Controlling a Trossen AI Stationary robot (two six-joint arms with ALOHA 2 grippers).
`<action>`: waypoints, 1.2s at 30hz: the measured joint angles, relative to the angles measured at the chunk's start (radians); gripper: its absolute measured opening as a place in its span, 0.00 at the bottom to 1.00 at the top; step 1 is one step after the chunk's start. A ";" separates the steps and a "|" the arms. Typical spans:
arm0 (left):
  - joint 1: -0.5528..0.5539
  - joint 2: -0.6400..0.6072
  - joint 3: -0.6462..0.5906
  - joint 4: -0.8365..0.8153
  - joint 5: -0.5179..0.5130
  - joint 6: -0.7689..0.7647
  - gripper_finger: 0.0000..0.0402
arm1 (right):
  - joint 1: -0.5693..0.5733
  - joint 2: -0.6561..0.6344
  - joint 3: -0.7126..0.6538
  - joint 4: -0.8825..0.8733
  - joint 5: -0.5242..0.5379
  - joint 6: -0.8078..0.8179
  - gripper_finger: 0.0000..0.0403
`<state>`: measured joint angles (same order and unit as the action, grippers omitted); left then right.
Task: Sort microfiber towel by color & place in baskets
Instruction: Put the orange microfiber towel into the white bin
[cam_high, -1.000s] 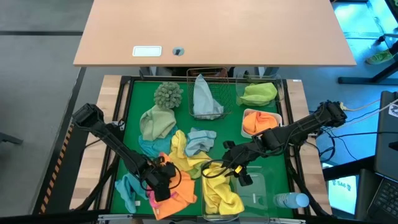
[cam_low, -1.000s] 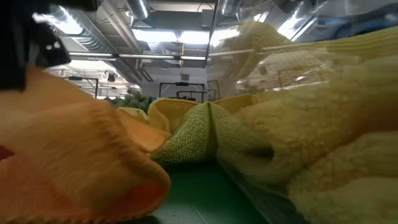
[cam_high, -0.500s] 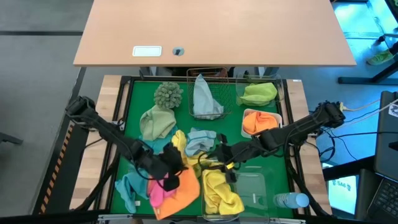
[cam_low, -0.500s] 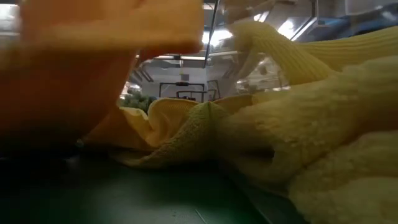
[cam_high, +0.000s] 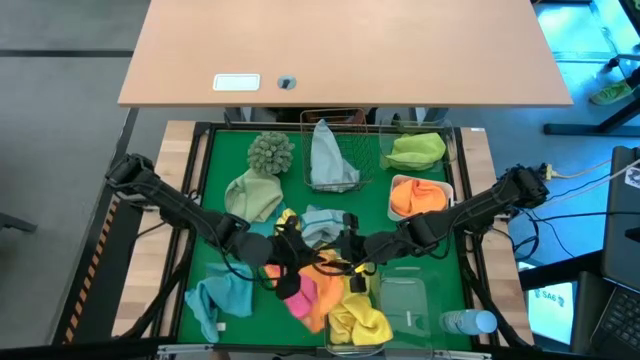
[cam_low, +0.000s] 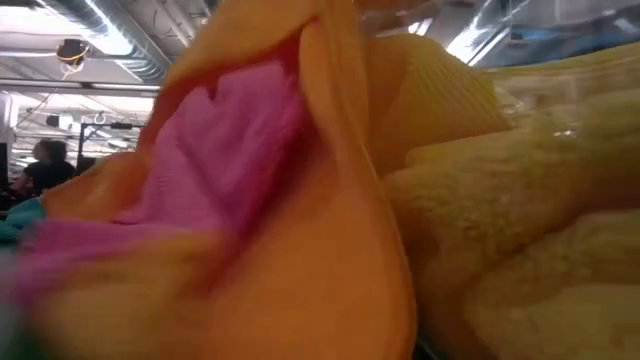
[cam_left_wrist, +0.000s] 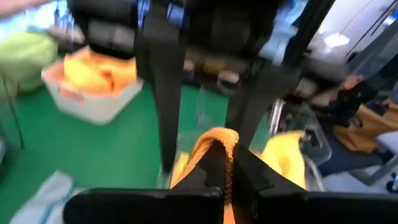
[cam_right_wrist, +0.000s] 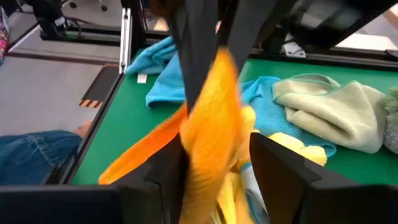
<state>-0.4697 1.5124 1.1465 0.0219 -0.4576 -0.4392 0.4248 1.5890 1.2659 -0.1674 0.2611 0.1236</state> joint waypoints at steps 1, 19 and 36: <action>0.001 0.000 0.000 0.029 -0.001 0.022 0.00 | 0.000 0.001 0.000 -0.007 -0.002 0.000 0.43; 0.003 -0.005 0.000 0.139 0.040 0.180 0.12 | 0.000 0.001 0.000 -0.009 -0.045 -0.015 0.03; -0.008 -0.210 0.000 -0.115 0.078 0.192 0.28 | 0.000 -0.315 -0.002 -0.273 0.055 0.004 0.01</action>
<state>-0.4782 1.3022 1.1465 -0.0931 -0.3791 -0.2468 0.4252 1.2743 1.2640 -0.4400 0.3156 0.1274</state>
